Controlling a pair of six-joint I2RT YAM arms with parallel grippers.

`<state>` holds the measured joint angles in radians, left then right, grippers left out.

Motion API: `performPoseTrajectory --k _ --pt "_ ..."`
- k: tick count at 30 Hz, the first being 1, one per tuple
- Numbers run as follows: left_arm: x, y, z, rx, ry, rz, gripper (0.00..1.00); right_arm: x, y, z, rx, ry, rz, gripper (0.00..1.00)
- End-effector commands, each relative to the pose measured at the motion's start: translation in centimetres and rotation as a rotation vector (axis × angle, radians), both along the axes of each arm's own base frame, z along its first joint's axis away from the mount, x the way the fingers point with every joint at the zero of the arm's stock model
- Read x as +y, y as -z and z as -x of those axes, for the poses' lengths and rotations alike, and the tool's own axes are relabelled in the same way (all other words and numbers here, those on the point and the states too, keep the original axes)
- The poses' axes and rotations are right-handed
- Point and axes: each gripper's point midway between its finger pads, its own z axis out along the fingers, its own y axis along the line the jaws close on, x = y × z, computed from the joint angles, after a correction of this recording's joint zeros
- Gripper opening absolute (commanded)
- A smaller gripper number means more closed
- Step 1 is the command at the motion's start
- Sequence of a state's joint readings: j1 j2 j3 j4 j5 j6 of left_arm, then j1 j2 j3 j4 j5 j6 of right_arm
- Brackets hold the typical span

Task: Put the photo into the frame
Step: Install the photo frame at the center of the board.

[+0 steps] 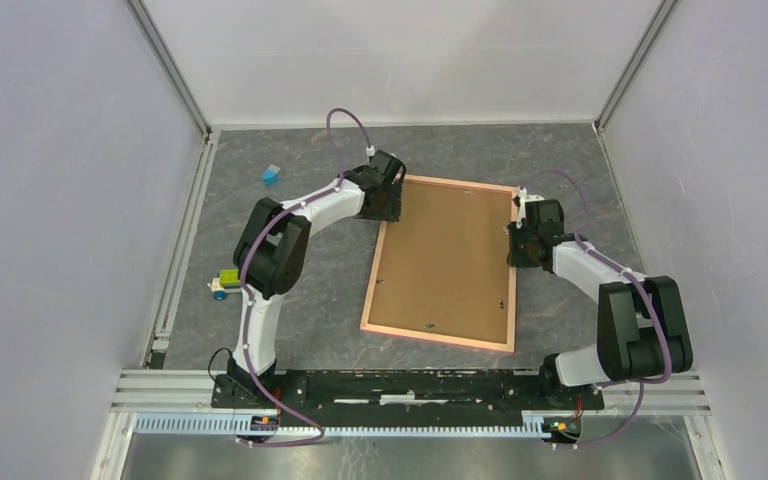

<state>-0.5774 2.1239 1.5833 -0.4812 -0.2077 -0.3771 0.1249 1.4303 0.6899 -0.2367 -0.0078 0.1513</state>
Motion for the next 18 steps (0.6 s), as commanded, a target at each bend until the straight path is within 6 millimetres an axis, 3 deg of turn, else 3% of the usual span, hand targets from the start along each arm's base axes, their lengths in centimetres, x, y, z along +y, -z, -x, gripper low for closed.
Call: performPoseTrajectory --k 1,7,15,18 --pt "-0.8 -0.3 -1.3 -0.021 -0.018 0.027 0.72 1.1 0.7 0.4 0.026 -0.065 -0.029 0.23" --pt "-0.8 1.2 -2.0 -0.005 -0.027 0.0 0.68 1.1 0.7 0.5 0.028 -0.069 -0.03 0.22" --pt "-0.4 1.6 -1.9 0.003 -0.02 -0.026 0.49 1.1 0.6 0.5 0.025 -0.072 -0.03 0.22" --pt "-0.2 1.6 -1.6 0.008 -0.016 -0.027 0.46 1.2 0.6 0.5 0.026 -0.072 -0.031 0.22"
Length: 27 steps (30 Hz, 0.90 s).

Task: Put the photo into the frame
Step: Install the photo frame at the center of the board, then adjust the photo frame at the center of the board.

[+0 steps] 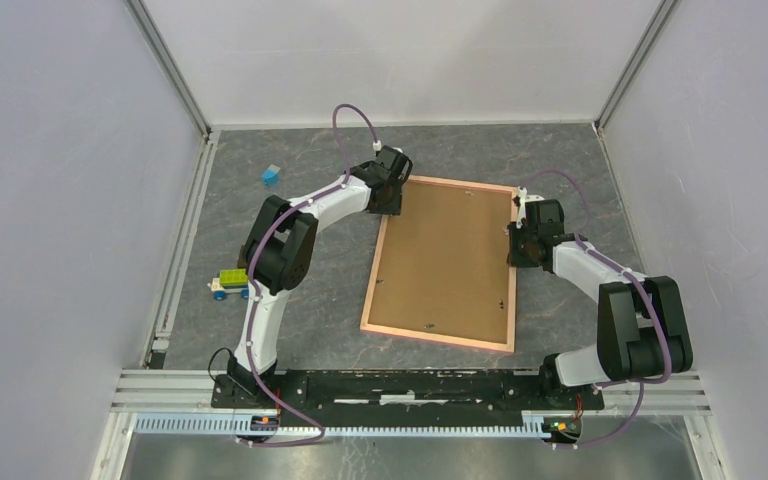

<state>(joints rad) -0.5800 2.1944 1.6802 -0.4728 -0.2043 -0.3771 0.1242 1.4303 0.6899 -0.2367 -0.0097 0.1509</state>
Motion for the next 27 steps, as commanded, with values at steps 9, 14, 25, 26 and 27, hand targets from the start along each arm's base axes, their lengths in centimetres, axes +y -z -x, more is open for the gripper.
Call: performPoseTrajectory --k 9,14,25,26,27 --pt "2.1 1.5 0.0 0.03 -0.038 -0.065 0.26 1.1 0.5 0.5 0.023 -0.073 -0.028 0.21" --pt "2.2 1.3 -0.6 0.012 -0.03 -0.049 0.19 1.2 0.5 0.4 0.021 -0.073 -0.03 0.2" --pt "1.3 -0.8 3.2 0.084 -0.05 0.119 0.58 1.6 0.3 -0.7 0.025 -0.064 -0.046 0.4" --pt "1.1 -1.0 3.9 0.099 -0.05 0.147 0.6 1.7 0.3 -0.9 0.023 -0.064 -0.054 0.45" --pt "1.0 -0.7 4.9 0.123 -0.045 0.175 0.63 1.8 0.1 -1.0 0.019 -0.062 -0.062 0.49"
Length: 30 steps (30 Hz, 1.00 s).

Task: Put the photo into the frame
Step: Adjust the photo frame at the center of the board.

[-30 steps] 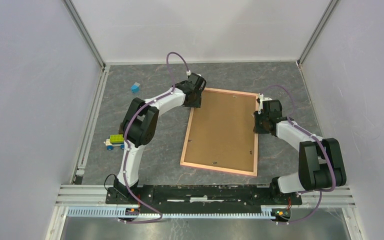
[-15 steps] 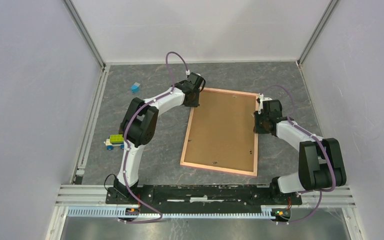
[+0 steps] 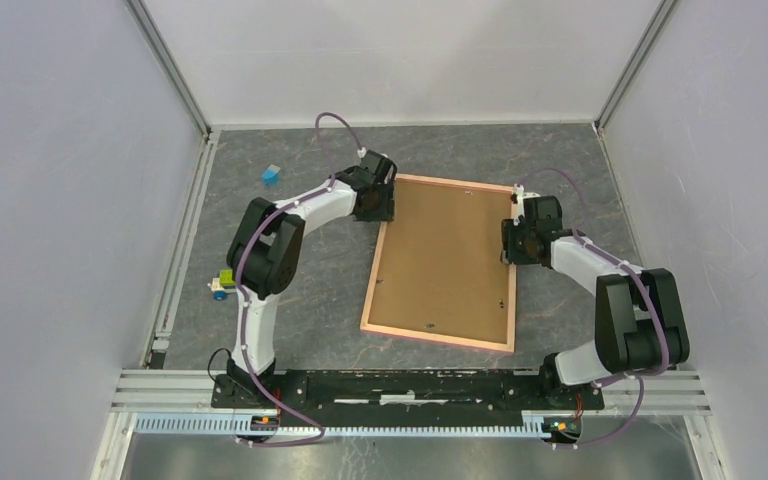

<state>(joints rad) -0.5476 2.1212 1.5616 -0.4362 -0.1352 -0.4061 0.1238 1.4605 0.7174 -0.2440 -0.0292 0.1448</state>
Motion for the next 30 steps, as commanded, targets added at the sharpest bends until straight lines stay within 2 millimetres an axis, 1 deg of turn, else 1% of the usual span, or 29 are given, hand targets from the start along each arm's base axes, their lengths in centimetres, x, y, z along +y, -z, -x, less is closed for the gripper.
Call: performPoseTrajectory --k 1,3,6,8,12,17,19,20,21,23,24,25,26,27,28,29,30 --pt "-0.4 -0.9 4.2 0.091 -0.023 0.138 0.65 1.6 -0.1 -0.7 0.004 -0.047 -0.06 0.56" --pt "-0.9 -0.8 6.0 0.122 -0.008 0.211 0.7 2.0 -0.5 -1.2 -0.001 -0.052 -0.078 0.64" --pt "-2.0 -0.8 8.9 0.168 0.019 0.331 0.73 2.9 -1.4 -2.5 -0.02 -0.06 -0.119 0.71" --pt "-3.0 -1.0 10.8 0.188 0.037 0.411 0.73 3.7 -2.2 -3.9 -0.048 -0.067 -0.159 0.73" --pt "-4.6 -1.5 14.4 0.208 0.071 0.477 0.74 6.0 -3.6 -7.3 -0.093 -0.087 -0.219 0.73" --pt "-7.7 -2.3 18.8 0.223 0.113 0.55 0.74 10.1 -5.3 -12.4 -0.155 -0.129 -0.243 0.75" --pt "-9.8 -2.9 21.2 0.233 0.155 0.598 0.74 12.2 -5.8 -14.3 -0.182 -0.165 -0.257 0.77" --pt "-10.9 -3.1 22.6 0.242 0.189 0.611 0.75 13.5 -5.9 -15.1 -0.189 -0.19 -0.268 0.77" --pt "-11.9 -3.5 24.0 0.247 0.223 0.627 0.75 14.9 -6.0 -15.8 -0.19 -0.223 -0.281 0.78" --pt "-13.6 -4.6 26.1 0.248 0.295 0.672 0.8 17.6 -6.5 -16.6 -0.195 -0.3 -0.296 0.8" --pt "-14.6 -5.7 27.1 0.248 0.35 0.718 0.82 18.5 -6.7 -16.8 -0.195 -0.327 -0.293 0.81" --pt "-15.3 -6.6 27.6 0.245 0.397 0.751 0.88 19.1 -7.2 -17.0 -0.199 -0.349 -0.285 0.83" --pt "-15.7 -7.6 27.9 0.238 0.436 0.772 0.91 19.1 -7.8 -17.2 -0.2 -0.354 -0.27 0.84" --pt "-15.9 -8.8 28.0 0.221 0.466 0.792 0.93 18.6 -8.5 -17.3 -0.203 -0.349 -0.245 0.86" --pt "-15.8 -10.1 27.7 0.184 0.491 0.803 0.95 17.9 -9.6 -17.5 -0.216 -0.336 -0.212 0.88" --pt "-15.4 -11.3 27.2 0.138 0.506 0.788 0.97 16.7 -10.5 -17.4 -0.222 -0.317 -0.16 0.91" --pt "-14.8 -12.3 26.1 0.088 0.497 0.762 0.98 15.6 -11.7 -17.1 -0.236 -0.301 -0.119 0.93"
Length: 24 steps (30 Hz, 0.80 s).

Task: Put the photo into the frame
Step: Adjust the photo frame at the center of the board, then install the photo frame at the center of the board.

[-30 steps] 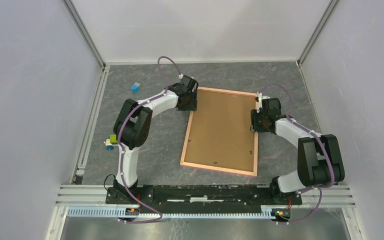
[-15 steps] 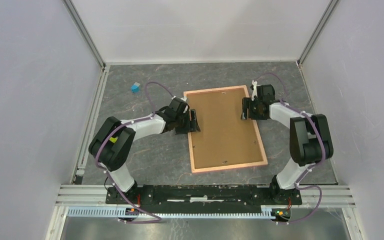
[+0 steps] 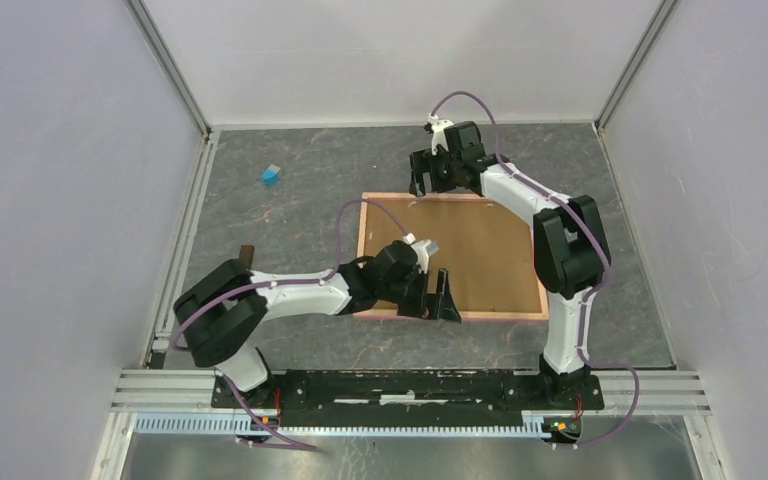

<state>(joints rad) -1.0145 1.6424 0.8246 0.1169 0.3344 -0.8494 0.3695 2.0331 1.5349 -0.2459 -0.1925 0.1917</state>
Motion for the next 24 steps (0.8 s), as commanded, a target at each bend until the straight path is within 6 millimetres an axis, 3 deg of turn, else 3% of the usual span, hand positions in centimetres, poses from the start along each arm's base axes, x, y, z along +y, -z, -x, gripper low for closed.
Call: performPoseTrajectory --k 1,6,9,11,14,18,20,24 --pt "0.0 -8.9 -4.0 -0.219 -0.026 0.136 0.99 -3.8 -6.3 0.5 -0.069 0.053 0.115 0.95" --pt "8.7 -9.4 -12.5 -0.41 -0.362 -0.187 1.0 -9.1 -9.2 4.4 -0.117 0.143 0.203 0.98" --pt "13.9 -8.3 -16.2 -0.413 -0.52 -0.349 1.0 -12.3 -8.3 7.3 -0.109 0.198 0.202 0.98" --pt "16.1 -7.4 -17.5 -0.407 -0.57 -0.439 0.99 -14.6 -7.0 9.1 -0.083 0.256 0.192 0.98" --pt "17.4 -6.2 -19.0 -0.414 -0.576 -0.582 0.98 -18.3 -4.6 11.4 -0.041 0.355 0.189 0.98" --pt "17.3 -3.8 -20.1 -0.353 -0.552 -0.699 0.97 -23.5 -2.0 13.6 -0.019 0.532 0.247 0.98" --pt "16.8 -2.9 -20.6 -0.331 -0.54 -0.708 0.96 -24.9 -1.2 14.0 0.001 0.581 0.214 0.98" --pt "15.9 -1.3 -21.2 -0.306 -0.522 -0.689 0.93 -25.2 0.8 14.0 0.03 0.582 0.15 0.89"
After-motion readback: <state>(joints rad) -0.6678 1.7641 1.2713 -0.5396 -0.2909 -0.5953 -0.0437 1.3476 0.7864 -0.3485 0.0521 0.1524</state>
